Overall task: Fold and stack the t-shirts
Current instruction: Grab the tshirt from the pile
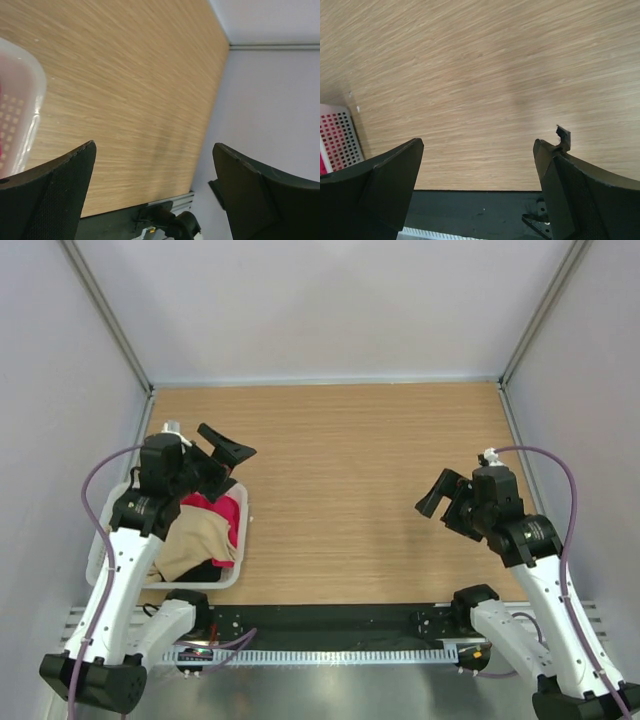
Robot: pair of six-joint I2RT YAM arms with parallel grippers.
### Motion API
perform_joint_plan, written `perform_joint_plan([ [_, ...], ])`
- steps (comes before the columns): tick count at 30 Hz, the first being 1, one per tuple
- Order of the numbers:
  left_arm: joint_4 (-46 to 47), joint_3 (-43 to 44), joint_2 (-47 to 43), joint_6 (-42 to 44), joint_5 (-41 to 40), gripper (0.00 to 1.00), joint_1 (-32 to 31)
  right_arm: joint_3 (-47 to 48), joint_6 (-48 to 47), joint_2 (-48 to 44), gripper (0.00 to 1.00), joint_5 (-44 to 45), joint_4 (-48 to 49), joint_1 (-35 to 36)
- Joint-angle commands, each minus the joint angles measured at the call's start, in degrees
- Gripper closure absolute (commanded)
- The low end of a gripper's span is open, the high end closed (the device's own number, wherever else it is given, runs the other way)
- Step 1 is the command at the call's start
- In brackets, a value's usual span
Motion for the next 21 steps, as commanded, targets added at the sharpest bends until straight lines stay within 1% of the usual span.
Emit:
perform_joint_plan([
  [1, -7.2, 0.7, 0.8, 7.3, 2.6, 0.00, 2.3, 6.9, -4.2, 4.6, 0.00, 6.1, -6.4, -0.1],
  [2, -9.6, 1.3, 1.1, 7.6, 1.8, 0.00, 3.7, 8.5, -4.3, 5.5, 0.00, 7.2, -7.7, -0.1],
  [3, -13.2, 2.6, 2.3, 9.0, -3.7, 0.00, 4.4, 9.0, -5.3, 6.7, 0.00, 8.0, -9.6, -0.1],
  [4, -17.2, 3.9, 3.6, 10.2, -6.8, 0.00, 5.2, 9.3, -5.9, 6.8, 0.00, 8.2, -10.0, -0.2],
  [5, -24.3, 5.1, 4.9, 11.2, -9.9, 0.00, 5.8, 9.0, -6.6, 6.8, 0.00, 7.5, -9.8, -0.2],
  [6, -27.5, 7.4, 7.8, 12.4, -16.3, 0.00, 6.6, 8.8, -10.1, 6.8, 0.00, 3.3, -8.5, -0.2],
  [8, -34.8, 8.8, 10.8, 14.3, -20.8, 0.00, 7.1, 9.0, -12.1, 8.0, 0.00, -1.7, -7.6, -0.2],
  [11, -37.2, 8.2, 15.9, 15.6, -23.2, 0.00, 8.0, 9.1, -11.7, 10.4, 0.00, -6.0, -6.7, 0.0],
  [13, -36.4, 6.8, 18.1, 15.7, -21.9, 0.00, 8.5, 9.1, -11.7, 11.1, 0.00, -8.1, -5.9, 0.1],
  [17, -32.1, 3.8, 19.0, 12.4, -17.4, 0.02, 8.6, 8.8, -12.6, 11.1, 0.00, -7.7, -5.7, 0.9],
  [18, -31.6, 3.0, 19.2, 11.7, -16.9, 0.05, 8.6, 8.8, -13.0, 11.1, 0.00, -7.2, -6.0, 1.4],
  [19, -31.5, 2.4, 19.6, 11.3, -16.3, 0.12, 8.6, 8.9, -13.1, 11.1, 0.00, -6.9, -6.0, 1.5],
  [20, -31.9, 2.0, 19.6, 11.1, -16.1, 0.25, 8.7, 8.9, -13.4, 11.1, 0.00, -6.4, -6.1, 1.6],
  [21, -32.7, 2.5, 19.2, 10.2, -16.7, 0.59, 8.6, 9.1, -13.5, 11.1, 0.00, -6.2, -6.3, 1.8],
])
